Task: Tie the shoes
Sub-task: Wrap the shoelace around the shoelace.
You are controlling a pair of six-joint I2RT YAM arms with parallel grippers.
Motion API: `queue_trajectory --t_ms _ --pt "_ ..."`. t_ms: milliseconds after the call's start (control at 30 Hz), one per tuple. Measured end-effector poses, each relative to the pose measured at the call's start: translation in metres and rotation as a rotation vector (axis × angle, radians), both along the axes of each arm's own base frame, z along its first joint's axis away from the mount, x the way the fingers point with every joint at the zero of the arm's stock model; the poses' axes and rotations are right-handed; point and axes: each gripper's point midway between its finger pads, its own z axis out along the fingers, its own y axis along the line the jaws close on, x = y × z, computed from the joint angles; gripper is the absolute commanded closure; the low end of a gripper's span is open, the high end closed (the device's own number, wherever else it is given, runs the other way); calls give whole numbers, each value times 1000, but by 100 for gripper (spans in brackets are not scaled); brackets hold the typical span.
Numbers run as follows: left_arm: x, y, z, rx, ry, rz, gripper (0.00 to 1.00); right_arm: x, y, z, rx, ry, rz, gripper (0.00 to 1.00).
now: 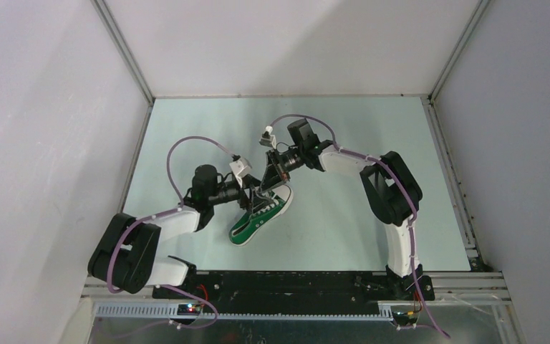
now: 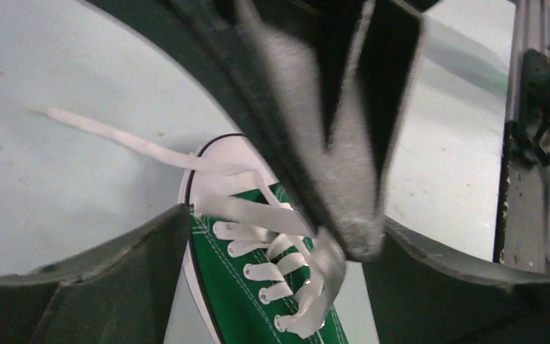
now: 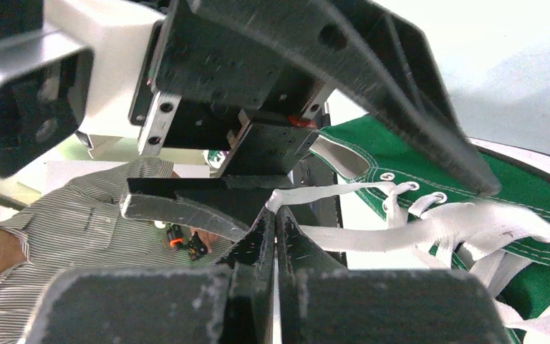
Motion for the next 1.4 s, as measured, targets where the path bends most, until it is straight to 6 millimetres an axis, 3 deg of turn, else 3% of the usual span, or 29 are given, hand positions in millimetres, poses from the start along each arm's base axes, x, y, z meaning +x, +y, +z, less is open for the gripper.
queue_trajectory --t_ms 133,300,500,633,700,767,867,933,1133,1400 --pt "10 2 -3 28 63 48 0 3 -3 2 -4 -9 -12 100" --pt "21 -13 9 26 149 72 0 12 -4 3 -34 -54 -68 100" --pt "13 -16 10 -28 316 113 0 23 -1 -3 -82 -95 -134 100" --pt "6 -20 16 -65 336 76 2 24 -1 -2 -75 -101 -133 100" --pt "0 -22 22 -90 303 23 8 22 -1 0 -64 -103 -122 100" --pt "-7 -25 27 -101 263 -47 22 21 -2 1 -54 -109 -109 100" --pt "-14 -31 25 -77 224 -161 51 18 -3 3 -43 -119 -89 100" --pt "-11 -34 19 -41 232 -223 57 17 -4 4 -35 -126 -76 100" --pt "-15 -28 3 15 275 -319 61 17 -9 3 -31 -133 -68 100" --pt "-24 -4 -13 40 366 -285 69 21 -13 4 -23 -127 -69 100"
